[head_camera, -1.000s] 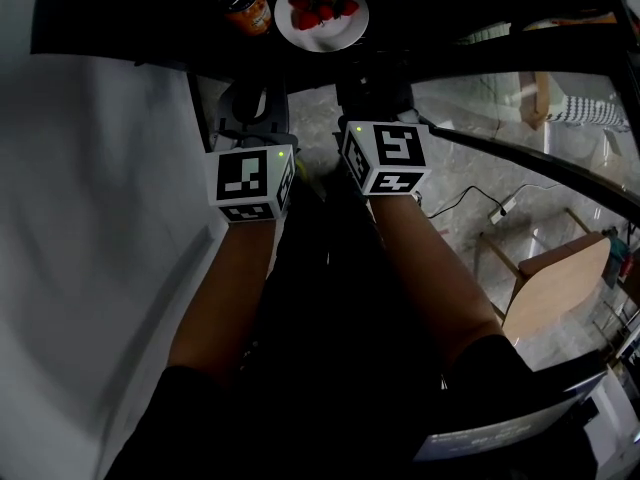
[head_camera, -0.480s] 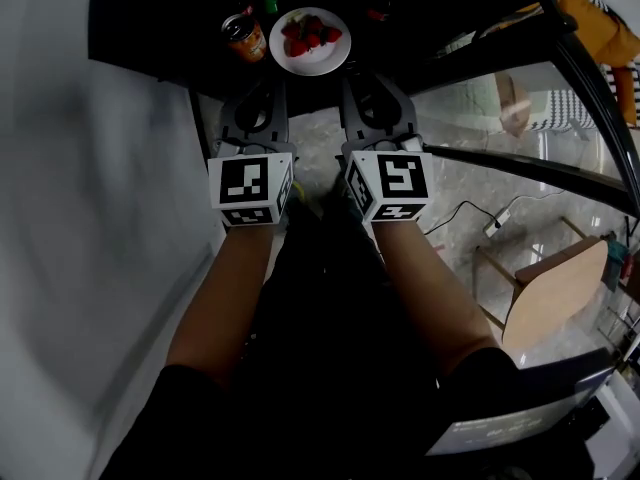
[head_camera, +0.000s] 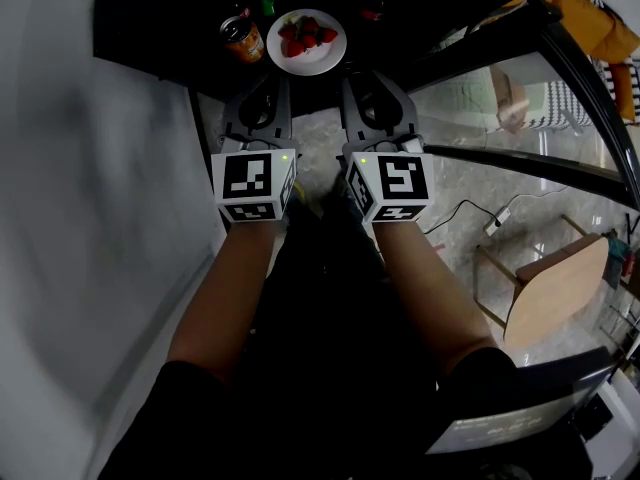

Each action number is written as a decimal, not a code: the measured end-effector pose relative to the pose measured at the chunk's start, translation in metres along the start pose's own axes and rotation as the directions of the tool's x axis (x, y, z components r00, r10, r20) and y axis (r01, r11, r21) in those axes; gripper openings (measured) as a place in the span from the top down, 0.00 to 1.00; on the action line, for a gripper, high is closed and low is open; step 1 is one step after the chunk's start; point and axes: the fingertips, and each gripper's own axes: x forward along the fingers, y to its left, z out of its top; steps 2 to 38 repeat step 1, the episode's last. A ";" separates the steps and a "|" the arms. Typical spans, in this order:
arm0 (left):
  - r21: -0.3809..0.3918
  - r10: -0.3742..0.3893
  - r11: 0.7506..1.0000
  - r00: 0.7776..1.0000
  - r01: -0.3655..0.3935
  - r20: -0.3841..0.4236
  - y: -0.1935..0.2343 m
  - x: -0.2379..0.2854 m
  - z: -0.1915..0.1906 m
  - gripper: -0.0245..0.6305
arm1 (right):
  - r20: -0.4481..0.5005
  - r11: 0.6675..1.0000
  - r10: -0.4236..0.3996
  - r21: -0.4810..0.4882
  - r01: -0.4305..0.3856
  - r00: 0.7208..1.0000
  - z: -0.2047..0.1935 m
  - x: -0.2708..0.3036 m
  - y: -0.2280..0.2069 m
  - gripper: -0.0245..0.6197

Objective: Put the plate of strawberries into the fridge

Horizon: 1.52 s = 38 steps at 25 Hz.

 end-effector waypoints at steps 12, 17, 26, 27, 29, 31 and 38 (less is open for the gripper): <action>0.000 -0.001 1.000 1.000 0.001 0.000 -0.001 0.001 -0.001 0.96 | 0.001 1.000 0.000 -0.002 0.000 1.000 0.000 0.000 -0.001 0.81; 0.000 -0.001 1.000 1.000 0.001 0.000 -0.001 0.001 -0.001 0.96 | 0.001 1.000 0.000 -0.002 0.000 1.000 0.000 0.000 -0.001 0.81; 0.000 -0.001 1.000 1.000 0.001 0.000 -0.001 0.001 -0.001 0.96 | 0.001 1.000 0.000 -0.002 0.000 1.000 0.000 0.000 -0.001 0.81; 0.000 -0.001 1.000 1.000 0.001 0.000 -0.001 0.001 -0.001 0.96 | 0.001 1.000 0.000 -0.002 0.000 1.000 0.000 0.000 -0.001 0.81; 0.000 -0.001 1.000 1.000 0.001 0.000 -0.001 0.001 -0.001 0.96 | 0.001 1.000 0.000 -0.002 0.000 1.000 0.000 0.000 -0.001 0.81; 0.000 -0.001 1.000 1.000 0.001 0.000 -0.001 0.001 -0.001 0.96 | 0.001 1.000 0.000 -0.002 0.000 1.000 0.000 0.000 -0.001 0.81; 0.000 -0.001 1.000 1.000 0.001 0.000 -0.001 0.001 -0.001 0.96 | 0.001 1.000 0.000 -0.002 0.000 1.000 0.000 0.000 -0.001 0.81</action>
